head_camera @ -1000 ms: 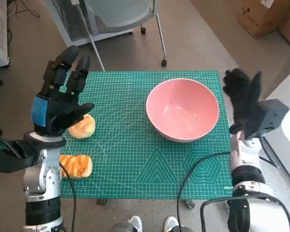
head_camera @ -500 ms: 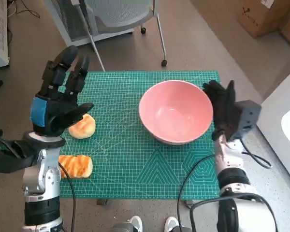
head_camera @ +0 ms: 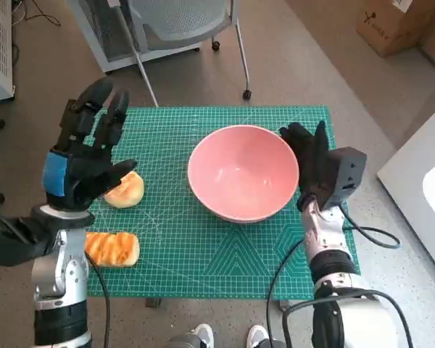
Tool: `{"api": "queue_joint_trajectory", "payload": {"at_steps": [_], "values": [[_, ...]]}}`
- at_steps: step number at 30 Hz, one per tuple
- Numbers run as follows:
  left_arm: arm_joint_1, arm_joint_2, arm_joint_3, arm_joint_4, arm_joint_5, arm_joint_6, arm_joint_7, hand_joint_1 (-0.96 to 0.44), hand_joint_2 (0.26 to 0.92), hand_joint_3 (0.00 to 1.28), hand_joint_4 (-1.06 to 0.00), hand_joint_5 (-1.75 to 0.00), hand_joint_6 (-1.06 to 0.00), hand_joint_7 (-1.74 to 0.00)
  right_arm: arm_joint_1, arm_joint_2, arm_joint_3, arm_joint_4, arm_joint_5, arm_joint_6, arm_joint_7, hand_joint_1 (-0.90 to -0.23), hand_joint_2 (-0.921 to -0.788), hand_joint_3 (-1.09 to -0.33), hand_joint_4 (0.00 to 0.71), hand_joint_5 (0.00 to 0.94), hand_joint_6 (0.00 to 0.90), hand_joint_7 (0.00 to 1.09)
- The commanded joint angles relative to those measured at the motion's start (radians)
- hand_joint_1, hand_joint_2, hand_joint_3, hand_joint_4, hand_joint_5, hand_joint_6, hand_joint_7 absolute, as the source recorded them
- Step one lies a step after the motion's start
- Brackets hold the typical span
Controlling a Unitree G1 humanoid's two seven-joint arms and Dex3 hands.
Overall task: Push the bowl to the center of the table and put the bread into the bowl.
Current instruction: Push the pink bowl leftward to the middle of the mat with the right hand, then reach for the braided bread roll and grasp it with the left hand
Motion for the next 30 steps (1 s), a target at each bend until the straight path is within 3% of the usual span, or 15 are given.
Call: {"api": "queue_joint_trajectory", "payload": {"at_steps": [1, 15, 21, 30], "values": [[0.014, 0.016, 0.013, -0.028, -0.001, 0.006, 0.007, -0.41, 0.921, 0.04, -0.11, 0.00, 0.00, -0.59, -0.005, 0.015, 0.006, 0.016, -0.017, 0.021, 0.013, -0.582, -0.921, -0.743, 0.455, 0.018, 0.599, 0.05], [0.023, 0.001, 0.016, -0.035, 0.002, 0.009, 0.039, -0.41, 0.920, 0.04, -0.12, -0.01, 0.00, -0.61, -0.037, 0.035, -0.001, 0.013, -0.013, 0.015, 0.043, -0.588, -0.921, -0.724, 0.461, 0.012, 0.593, 0.04], [0.025, -0.004, 0.014, -0.042, 0.002, 0.013, 0.055, -0.41, 0.916, 0.03, -0.14, -0.01, 0.00, -0.65, -0.038, 0.000, -0.020, 0.010, -0.001, 0.012, 0.073, -0.584, -0.921, -0.710, 0.462, 0.009, 0.588, 0.04], [0.027, -0.007, 0.015, -0.043, 0.003, 0.003, 0.059, -0.41, 0.915, 0.03, -0.14, -0.01, 0.00, -0.67, -0.056, -0.064, -0.048, -0.006, 0.010, -0.026, 0.069, -0.542, -0.921, -0.746, 0.443, 0.002, 0.570, 0.03]]}}
